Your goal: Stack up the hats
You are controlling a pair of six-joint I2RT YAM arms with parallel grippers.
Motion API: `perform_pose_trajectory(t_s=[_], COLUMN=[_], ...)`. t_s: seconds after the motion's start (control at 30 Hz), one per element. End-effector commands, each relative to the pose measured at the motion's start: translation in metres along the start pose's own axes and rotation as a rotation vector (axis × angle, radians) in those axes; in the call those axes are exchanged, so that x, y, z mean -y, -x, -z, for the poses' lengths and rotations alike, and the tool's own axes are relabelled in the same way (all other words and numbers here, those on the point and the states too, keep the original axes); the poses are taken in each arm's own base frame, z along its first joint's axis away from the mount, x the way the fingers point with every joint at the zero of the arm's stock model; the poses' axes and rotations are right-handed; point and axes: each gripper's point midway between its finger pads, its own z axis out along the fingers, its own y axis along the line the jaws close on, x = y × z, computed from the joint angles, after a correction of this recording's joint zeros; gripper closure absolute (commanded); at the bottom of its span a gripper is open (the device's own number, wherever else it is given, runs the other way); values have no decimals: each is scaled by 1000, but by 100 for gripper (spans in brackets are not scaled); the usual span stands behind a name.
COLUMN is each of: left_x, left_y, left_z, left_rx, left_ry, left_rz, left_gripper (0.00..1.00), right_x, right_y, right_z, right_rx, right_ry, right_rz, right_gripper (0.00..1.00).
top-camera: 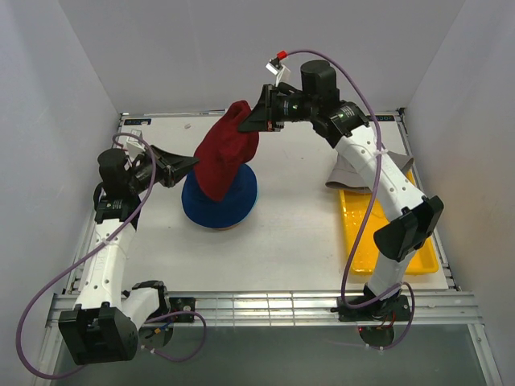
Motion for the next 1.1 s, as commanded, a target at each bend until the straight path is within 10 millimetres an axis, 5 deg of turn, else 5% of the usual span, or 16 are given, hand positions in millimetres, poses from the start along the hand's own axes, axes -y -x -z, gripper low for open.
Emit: perform_pose_trajectory(t_s=[0.0,0.4,0.73,1.07], left_x=[10,14,-24,-27], left_y=[-1,3,17,33], left_z=[5,7,2,2], left_rx=[4,20,108,181], left_ry=[-18,10,120,161], left_rz=[-59,-86,-72,-114], left_gripper=[100,100,100,100], right_x=[-26,-39,4,31], right_y=[8,12,-7,5], right_z=[14,20,0,-23], right_rx=[36,45,6,13], right_ry=[32,52,-13,-57], right_rz=[75,91,34,15], right_gripper=[92,92,86,68])
